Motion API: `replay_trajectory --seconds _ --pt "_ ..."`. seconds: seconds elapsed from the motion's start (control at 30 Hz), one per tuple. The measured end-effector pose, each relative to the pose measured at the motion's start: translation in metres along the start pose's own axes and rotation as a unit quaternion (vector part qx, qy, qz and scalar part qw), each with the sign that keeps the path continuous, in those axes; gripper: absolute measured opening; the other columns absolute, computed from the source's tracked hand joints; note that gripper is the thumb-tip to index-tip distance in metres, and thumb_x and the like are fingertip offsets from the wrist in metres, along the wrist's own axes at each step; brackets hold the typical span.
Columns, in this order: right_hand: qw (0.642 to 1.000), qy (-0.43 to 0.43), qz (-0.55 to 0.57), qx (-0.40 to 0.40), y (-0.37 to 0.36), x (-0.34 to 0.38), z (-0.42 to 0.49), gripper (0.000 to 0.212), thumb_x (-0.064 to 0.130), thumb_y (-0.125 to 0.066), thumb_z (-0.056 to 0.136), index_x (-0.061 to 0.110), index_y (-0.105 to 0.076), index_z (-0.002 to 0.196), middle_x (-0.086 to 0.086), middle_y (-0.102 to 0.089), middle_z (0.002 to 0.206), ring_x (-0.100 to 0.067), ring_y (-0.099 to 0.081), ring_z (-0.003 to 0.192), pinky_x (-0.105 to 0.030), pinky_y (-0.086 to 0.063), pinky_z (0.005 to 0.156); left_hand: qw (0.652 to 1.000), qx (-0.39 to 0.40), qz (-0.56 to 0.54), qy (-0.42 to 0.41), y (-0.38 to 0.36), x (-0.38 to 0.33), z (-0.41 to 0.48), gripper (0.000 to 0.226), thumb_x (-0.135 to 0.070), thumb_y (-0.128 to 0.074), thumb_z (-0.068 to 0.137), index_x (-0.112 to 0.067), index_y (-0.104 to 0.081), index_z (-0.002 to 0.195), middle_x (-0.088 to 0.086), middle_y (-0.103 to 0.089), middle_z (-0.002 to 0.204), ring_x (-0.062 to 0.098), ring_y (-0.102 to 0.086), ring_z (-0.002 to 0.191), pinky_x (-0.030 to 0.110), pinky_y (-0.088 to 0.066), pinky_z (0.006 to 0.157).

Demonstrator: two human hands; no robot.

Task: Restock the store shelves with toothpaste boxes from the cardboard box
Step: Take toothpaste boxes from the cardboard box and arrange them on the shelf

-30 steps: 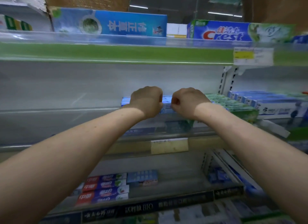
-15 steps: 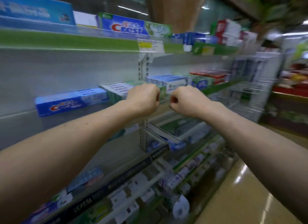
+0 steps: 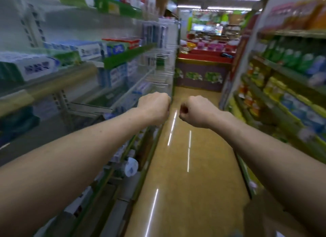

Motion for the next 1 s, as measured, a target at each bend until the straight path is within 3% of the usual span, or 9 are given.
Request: replay_trajectory --seconds 0.1,0.2,0.37,0.67,0.8,0.9,1.0 --pt "0.999 -0.049 0.0 0.012 -0.007 -0.026 -0.032 0.013 0.026 -0.057 0.09 0.017 -0.065 0.085 -0.002 -0.062 0.078 -0.022 -0.063 0.074 -0.04 -0.057 0.07 0.999 0.02 -0.013 -0.037 -0.02 -0.044 -0.006 0.01 -0.019 -0.053 0.089 -0.022 -0.054 0.08 0.001 -0.059 0.083 0.022 -0.055 0.075 0.033 -0.044 0.063" --pt "0.995 -0.095 -0.013 0.017 -0.008 -0.055 -0.066 0.015 0.024 -0.055 0.088 0.016 -0.062 0.078 -0.003 -0.059 0.074 -0.026 -0.061 0.074 -0.035 -0.052 0.065 0.995 0.041 -0.019 -0.086 -0.038 -0.091 -0.009 0.01 -0.018 -0.052 0.089 -0.022 -0.056 0.081 0.001 -0.058 0.08 0.024 -0.056 0.075 0.034 -0.044 0.063" --pt "0.984 -0.173 -0.001 0.034 -0.022 -0.117 -0.129 0.014 0.022 -0.058 0.09 0.014 -0.068 0.085 -0.004 -0.065 0.081 -0.022 -0.063 0.078 -0.037 -0.056 0.071 0.985 0.09 -0.03 -0.145 -0.076 -0.165 -0.014 0.003 -0.021 -0.057 0.089 -0.02 -0.06 0.088 0.0 -0.059 0.077 0.019 -0.059 0.073 0.035 -0.055 0.07" --pt "0.955 -0.282 0.041 0.082 -0.07 -0.252 -0.272 0.02 0.021 -0.055 0.089 0.012 -0.071 0.097 -0.015 -0.068 0.104 -0.034 -0.06 0.103 -0.031 -0.043 0.073 0.94 0.214 -0.042 -0.26 -0.168 -0.34 -0.054 0.015 -0.02 -0.055 0.089 -0.016 -0.062 0.102 0.008 -0.064 0.102 0.03 -0.062 0.096 0.033 -0.049 0.073" --pt "0.929 -0.333 0.099 0.124 -0.12 -0.311 -0.342 0.011 0.021 -0.058 0.085 0.022 -0.061 0.075 -0.014 -0.068 0.104 -0.035 -0.061 0.101 -0.031 -0.041 0.07 0.909 0.291 -0.03 -0.296 -0.238 -0.412 -0.088 0.017 -0.018 -0.055 0.085 -0.014 -0.062 0.099 0.01 -0.065 0.104 0.034 -0.063 0.098 0.036 -0.051 0.076" --pt "0.907 -0.366 0.13 0.165 -0.161 -0.346 -0.386 0.023 0.019 -0.057 0.085 0.018 -0.049 0.063 -0.014 -0.067 0.103 -0.036 -0.06 0.1 -0.028 -0.032 0.068 0.892 0.336 -0.005 -0.303 -0.286 -0.449 -0.11 0.017 -0.018 -0.057 0.085 -0.012 -0.063 0.1 0.01 -0.066 0.106 0.032 -0.063 0.1 0.032 -0.047 0.074" --pt "0.891 -0.392 0.149 0.176 -0.194 -0.37 -0.416 0.016 0.02 -0.054 0.087 0.012 -0.068 0.086 -0.016 -0.066 0.108 -0.037 -0.058 0.104 -0.028 -0.032 0.068 0.879 0.369 0.017 -0.301 -0.327 -0.469 -0.126 0.018 -0.017 -0.056 0.086 -0.015 -0.063 0.103 0.008 -0.063 0.11 0.029 -0.06 0.102 0.031 -0.044 0.073"
Point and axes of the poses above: each hand's wrist, its own z-axis towards the middle knuckle, its own y-axis out of the back of the hand, x = y × z, the point moved 2 cm from there along z, towards the middle knuckle
